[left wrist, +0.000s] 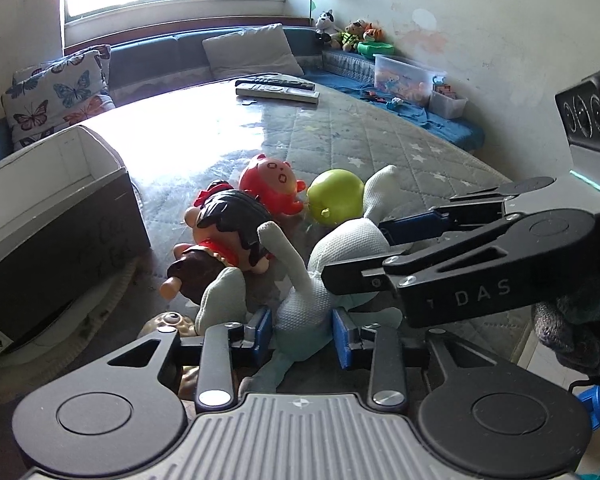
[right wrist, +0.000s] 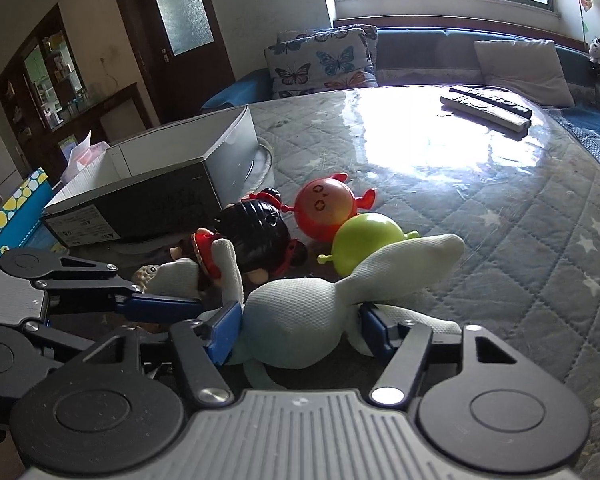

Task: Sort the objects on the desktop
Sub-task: 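Grasp the white plush rabbit with both grippers and lift it, then carry the rabbit over the white box and release it inside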

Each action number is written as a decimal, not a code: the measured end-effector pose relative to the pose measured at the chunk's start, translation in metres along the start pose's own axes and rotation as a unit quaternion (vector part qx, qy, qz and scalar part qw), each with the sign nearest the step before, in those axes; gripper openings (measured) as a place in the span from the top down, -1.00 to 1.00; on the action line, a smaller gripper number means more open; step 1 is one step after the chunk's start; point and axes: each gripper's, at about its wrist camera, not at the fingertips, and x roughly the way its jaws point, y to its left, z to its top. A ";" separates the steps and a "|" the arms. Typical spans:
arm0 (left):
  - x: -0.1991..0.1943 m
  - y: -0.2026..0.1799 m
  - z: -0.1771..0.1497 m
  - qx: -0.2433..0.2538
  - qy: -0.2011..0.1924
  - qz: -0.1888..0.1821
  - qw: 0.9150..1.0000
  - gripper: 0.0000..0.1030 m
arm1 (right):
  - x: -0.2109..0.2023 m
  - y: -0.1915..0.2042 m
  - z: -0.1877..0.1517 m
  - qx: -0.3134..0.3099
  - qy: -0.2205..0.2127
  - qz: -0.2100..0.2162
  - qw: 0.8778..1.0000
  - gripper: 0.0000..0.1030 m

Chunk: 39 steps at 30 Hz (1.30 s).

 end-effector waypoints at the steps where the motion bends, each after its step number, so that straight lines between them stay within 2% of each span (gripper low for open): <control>1: 0.000 0.000 -0.001 0.000 -0.003 0.000 1.000 0.37 | 0.000 0.000 0.000 0.001 0.000 0.001 1.000 -0.21; 6: -0.005 -0.002 -0.003 -0.006 -0.013 -0.004 1.000 0.49 | -0.006 0.000 0.000 0.005 -0.007 0.005 1.000 -0.11; 10: -0.018 -0.001 -0.003 -0.017 -0.033 -0.006 0.999 0.50 | -0.017 0.006 0.003 -0.006 -0.018 0.009 1.000 -0.10; 14: -0.038 0.001 0.004 -0.013 -0.063 0.016 0.998 0.50 | -0.028 0.015 0.015 -0.017 -0.040 0.021 0.999 -0.10; 20: -0.071 0.027 0.023 -0.027 -0.108 0.057 0.992 0.50 | -0.030 0.036 0.054 -0.037 -0.077 0.057 0.995 -0.10; 30: -0.091 0.107 0.056 -0.065 -0.127 0.127 0.982 0.50 | 0.017 0.090 0.135 -0.078 -0.088 0.108 0.987 -0.09; 35: -0.086 0.154 0.064 -0.089 -0.110 0.145 0.979 0.49 | 0.061 0.104 0.169 -0.065 -0.063 0.132 0.987 -0.09; 39: -0.070 0.182 0.061 -0.109 -0.081 0.154 0.979 0.47 | 0.100 0.108 0.180 -0.047 -0.028 0.141 0.988 -0.09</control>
